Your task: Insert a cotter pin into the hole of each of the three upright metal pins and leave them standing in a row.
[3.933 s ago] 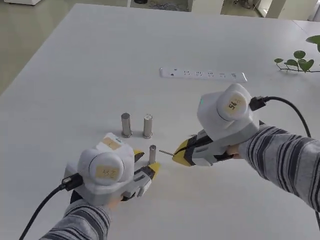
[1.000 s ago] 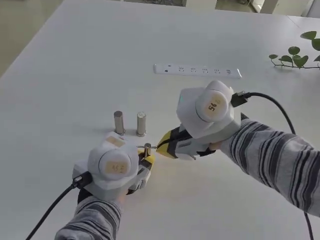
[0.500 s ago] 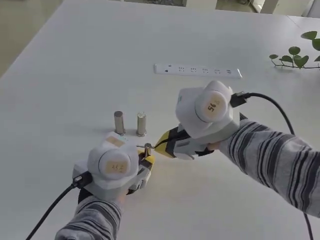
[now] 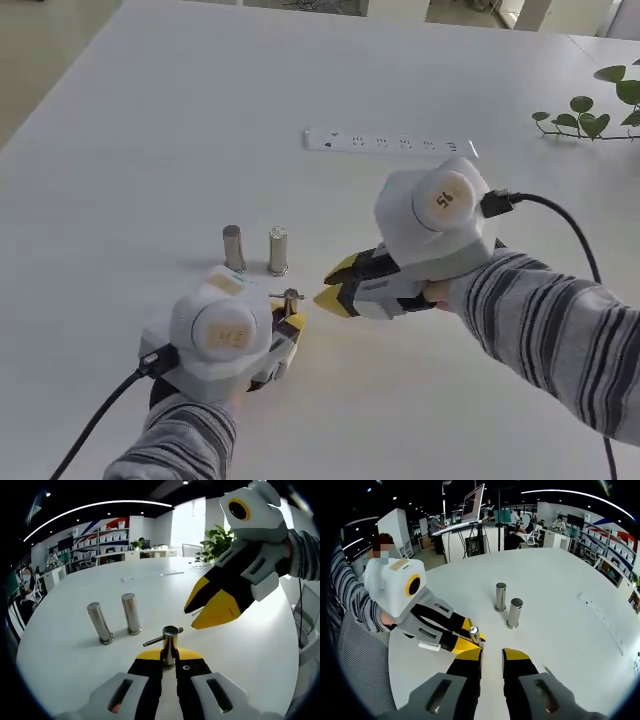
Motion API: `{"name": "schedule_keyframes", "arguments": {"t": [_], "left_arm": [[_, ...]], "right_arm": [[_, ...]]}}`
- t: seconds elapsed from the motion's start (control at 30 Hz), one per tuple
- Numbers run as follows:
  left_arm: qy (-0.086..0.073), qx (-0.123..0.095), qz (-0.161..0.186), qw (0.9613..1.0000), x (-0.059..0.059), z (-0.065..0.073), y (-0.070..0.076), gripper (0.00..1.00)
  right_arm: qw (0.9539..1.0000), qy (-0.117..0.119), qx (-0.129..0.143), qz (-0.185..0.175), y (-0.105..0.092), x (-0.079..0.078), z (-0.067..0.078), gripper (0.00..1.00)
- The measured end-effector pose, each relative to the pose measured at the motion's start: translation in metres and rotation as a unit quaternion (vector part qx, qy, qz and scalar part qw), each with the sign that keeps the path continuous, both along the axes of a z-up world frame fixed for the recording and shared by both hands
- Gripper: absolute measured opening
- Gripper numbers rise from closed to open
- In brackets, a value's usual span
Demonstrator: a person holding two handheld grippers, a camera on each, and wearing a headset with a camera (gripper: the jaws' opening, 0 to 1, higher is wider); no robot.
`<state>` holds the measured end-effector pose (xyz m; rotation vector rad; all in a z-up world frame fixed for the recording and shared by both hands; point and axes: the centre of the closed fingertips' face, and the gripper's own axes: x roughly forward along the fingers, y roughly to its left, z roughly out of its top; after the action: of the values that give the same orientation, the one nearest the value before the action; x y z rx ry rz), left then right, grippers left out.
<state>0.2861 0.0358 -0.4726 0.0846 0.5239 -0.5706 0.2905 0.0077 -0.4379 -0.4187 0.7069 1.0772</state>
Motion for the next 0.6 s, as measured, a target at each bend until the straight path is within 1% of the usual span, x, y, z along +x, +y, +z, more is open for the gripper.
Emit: {"name": "schedule_keyframes", "arguments": {"t": [0.13,0.2,0.27,0.33,0.4,0.6], "left_arm": [[0.003,0.007,-0.007,0.9999,0.001,0.000,0.000,0.05],[0.003,0.007,-0.010,0.9999,0.001,0.000,0.000,0.05],[0.000,0.007,-0.013,0.9999,0.001,0.002,0.000,0.05],[-0.004,0.012,-0.016,0.9998,0.002,0.004,0.002,0.05],[-0.002,0.021,-0.015,0.9997,0.004,0.003,0.006,0.05],[-0.001,0.025,-0.006,0.9997,0.009,0.004,0.021,0.05]], "right_arm": [[0.9999,-0.002,0.001,-0.012,-0.004,0.001,0.000,0.13],[0.9999,-0.003,0.002,-0.016,-0.005,0.001,0.000,0.14],[0.9998,-0.002,0.003,-0.020,-0.007,0.001,0.000,0.14],[0.9997,-0.002,0.004,-0.024,-0.008,0.001,0.000,0.15],[0.9996,0.001,0.006,-0.029,-0.009,0.001,-0.001,0.16],[0.9991,0.004,0.015,-0.039,-0.009,-0.001,-0.001,0.21]]}}
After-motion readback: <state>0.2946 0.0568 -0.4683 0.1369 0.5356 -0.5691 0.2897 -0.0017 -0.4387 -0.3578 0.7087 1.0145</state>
